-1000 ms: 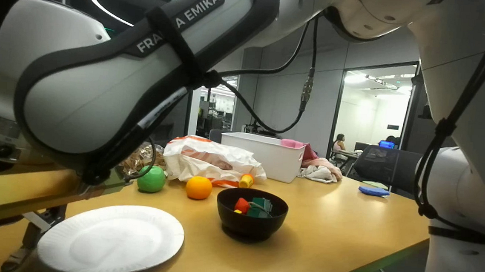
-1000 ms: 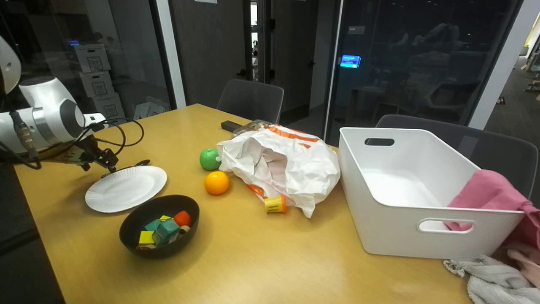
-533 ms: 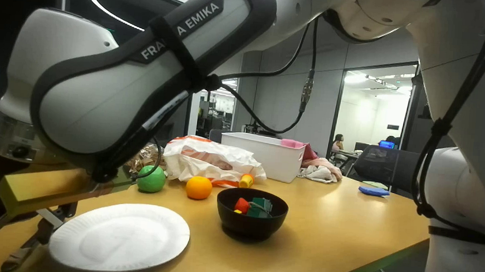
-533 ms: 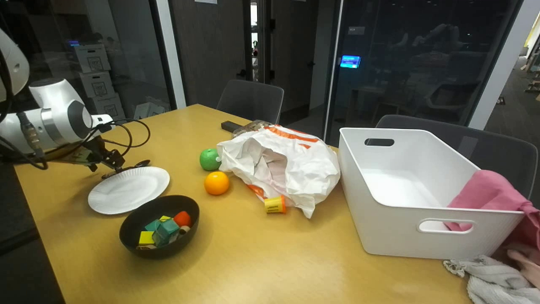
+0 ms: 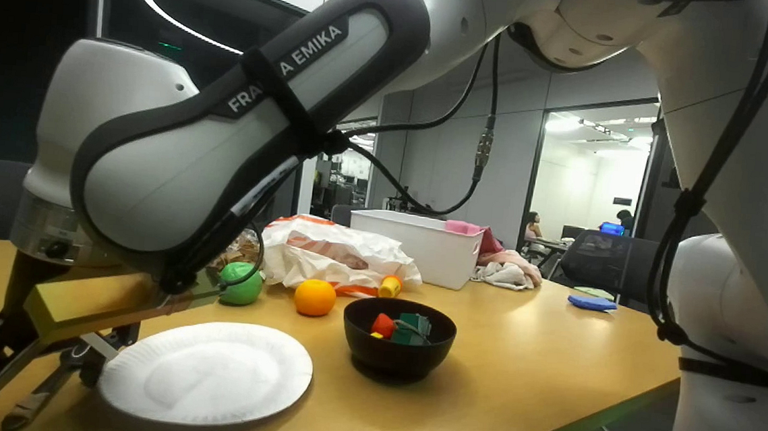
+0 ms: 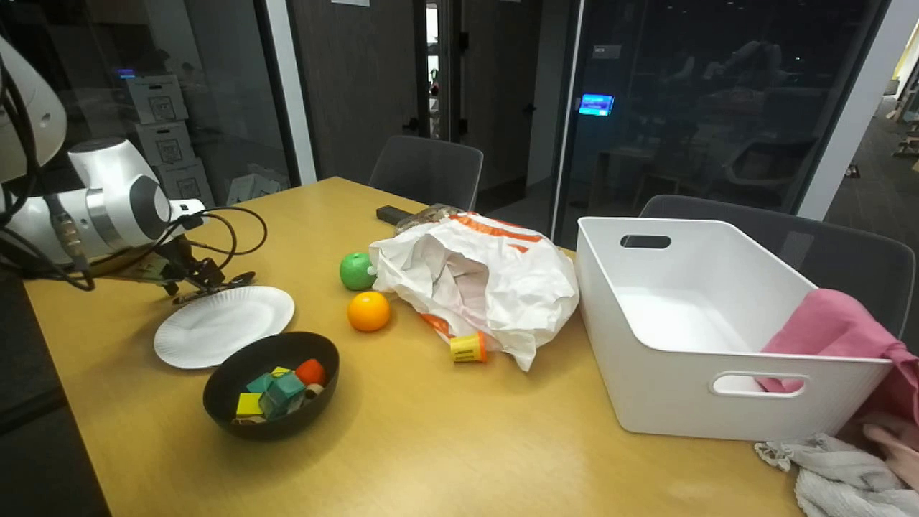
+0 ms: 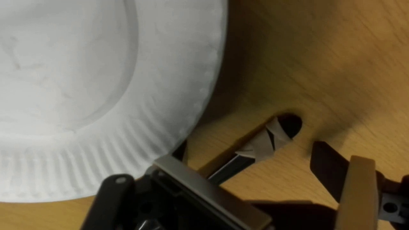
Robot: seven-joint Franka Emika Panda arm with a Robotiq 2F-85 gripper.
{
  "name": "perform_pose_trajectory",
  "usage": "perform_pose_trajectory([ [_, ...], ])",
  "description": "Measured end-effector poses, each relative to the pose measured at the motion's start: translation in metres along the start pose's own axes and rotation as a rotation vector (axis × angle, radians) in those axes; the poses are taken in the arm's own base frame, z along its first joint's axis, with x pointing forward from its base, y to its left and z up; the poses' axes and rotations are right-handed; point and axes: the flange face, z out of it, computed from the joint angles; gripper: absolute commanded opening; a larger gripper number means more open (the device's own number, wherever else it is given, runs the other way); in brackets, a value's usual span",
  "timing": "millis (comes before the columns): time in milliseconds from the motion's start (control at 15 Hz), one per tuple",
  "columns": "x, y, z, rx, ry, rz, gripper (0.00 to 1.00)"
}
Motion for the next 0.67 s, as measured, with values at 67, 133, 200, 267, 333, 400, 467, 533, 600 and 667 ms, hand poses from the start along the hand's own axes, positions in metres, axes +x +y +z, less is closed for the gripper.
perform_pose_trajectory([
  [67, 0.0000, 0.0001, 0.0000, 0.000, 0.000, -0.001, 0.72],
  [133, 0.0000, 0.0003, 0.0000, 0.000, 0.000, -0.001, 0.71],
  [200, 0.0002, 0.0006, -0.0001, -0.001, 0.000, -0.002, 0.64],
  [267, 0.0012, 0.0024, -0.0007, -0.002, 0.002, -0.002, 0.55],
  [333, 0.0021, 0.0045, -0.0011, -0.004, 0.003, 0.000, 0.48],
  [400, 0.0031, 0.0054, -0.0022, -0.005, 0.006, 0.001, 0.41],
  [467, 0.0038, 0.0053, -0.0037, -0.004, 0.009, 0.001, 0.31],
  [533, 0.0043, 0.0049, -0.0053, -0.003, 0.011, 0.001, 0.25],
  [600, 0.0048, 0.0048, -0.0066, -0.002, 0.013, 0.001, 0.16],
  [667, 0.0051, 0.0048, -0.0074, -0.002, 0.015, 0.001, 0.11],
])
